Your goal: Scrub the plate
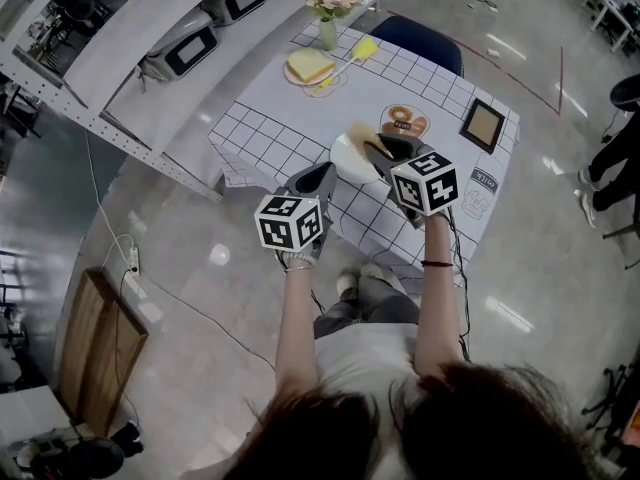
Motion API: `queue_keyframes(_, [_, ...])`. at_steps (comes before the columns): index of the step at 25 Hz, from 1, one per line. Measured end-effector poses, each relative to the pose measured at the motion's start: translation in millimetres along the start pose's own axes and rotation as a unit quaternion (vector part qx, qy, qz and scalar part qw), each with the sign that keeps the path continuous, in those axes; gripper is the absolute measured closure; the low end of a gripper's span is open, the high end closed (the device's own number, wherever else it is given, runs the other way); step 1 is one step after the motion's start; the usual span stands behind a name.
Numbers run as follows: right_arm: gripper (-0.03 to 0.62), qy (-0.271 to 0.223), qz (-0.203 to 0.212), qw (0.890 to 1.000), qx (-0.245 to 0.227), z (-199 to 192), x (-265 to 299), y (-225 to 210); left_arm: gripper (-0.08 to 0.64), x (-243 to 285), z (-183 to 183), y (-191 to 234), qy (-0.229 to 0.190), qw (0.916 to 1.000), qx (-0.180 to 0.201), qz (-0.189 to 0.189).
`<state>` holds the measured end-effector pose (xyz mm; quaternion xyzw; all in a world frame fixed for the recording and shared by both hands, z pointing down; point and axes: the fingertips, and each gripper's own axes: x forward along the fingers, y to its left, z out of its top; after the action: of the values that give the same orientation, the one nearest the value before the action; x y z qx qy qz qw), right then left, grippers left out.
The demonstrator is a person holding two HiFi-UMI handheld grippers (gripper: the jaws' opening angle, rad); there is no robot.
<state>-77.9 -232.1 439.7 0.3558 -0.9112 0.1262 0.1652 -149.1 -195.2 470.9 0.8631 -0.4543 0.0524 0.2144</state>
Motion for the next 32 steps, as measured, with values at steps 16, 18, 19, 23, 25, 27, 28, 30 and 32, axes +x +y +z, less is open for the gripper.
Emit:
queue_keyframes(16, [0.512, 0.106, 0.043, 0.993, -0.011, -34, 70, -28, 0.549, 35, -23, 34, 0.021, 0.9972, -0.069, 0.017])
queue_keyframes(18, [0.512, 0.120, 0.048, 0.992, -0.015, -39, 78, -29, 0.549, 39, -27, 38, 0.027, 0.9968, -0.073, 0.018])
queue_keyframes(19, [0.512, 0.125, 0.051, 0.991, -0.016, -40, 81, -29, 0.549, 41, -28, 40, 0.030, 0.9966, -0.074, 0.020])
queue_keyframes(23, [0.512, 0.138, 0.064, 0.988, -0.012, -46, 94, -29, 0.549, 46, -32, 50, 0.033, 0.9955, -0.085, 0.025])
queue_keyframes(25, [0.512, 0.144, 0.065, 0.987, -0.011, -50, 98, -31, 0.549, 49, -35, 52, 0.035, 0.9949, -0.092, 0.025])
queue_keyframes(27, [0.512, 0.147, 0.065, 0.987, -0.009, -53, 101, -34, 0.549, 52, -38, 54, 0.037, 0.9943, -0.097, 0.025])
queue_keyframes(28, [0.512, 0.149, 0.065, 0.987, -0.007, -54, 102, -35, 0.549, 53, -40, 55, 0.039, 0.9941, -0.098, 0.026])
queue_keyframes(30, [0.512, 0.153, 0.065, 0.986, -0.005, -57, 105, -38, 0.549, 55, -42, 57, 0.042, 0.9936, -0.101, 0.027])
queue_keyframes(32, [0.512, 0.157, 0.064, 0.986, -0.002, -60, 107, -41, 0.549, 56, -44, 59, 0.043, 0.9929, -0.107, 0.028])
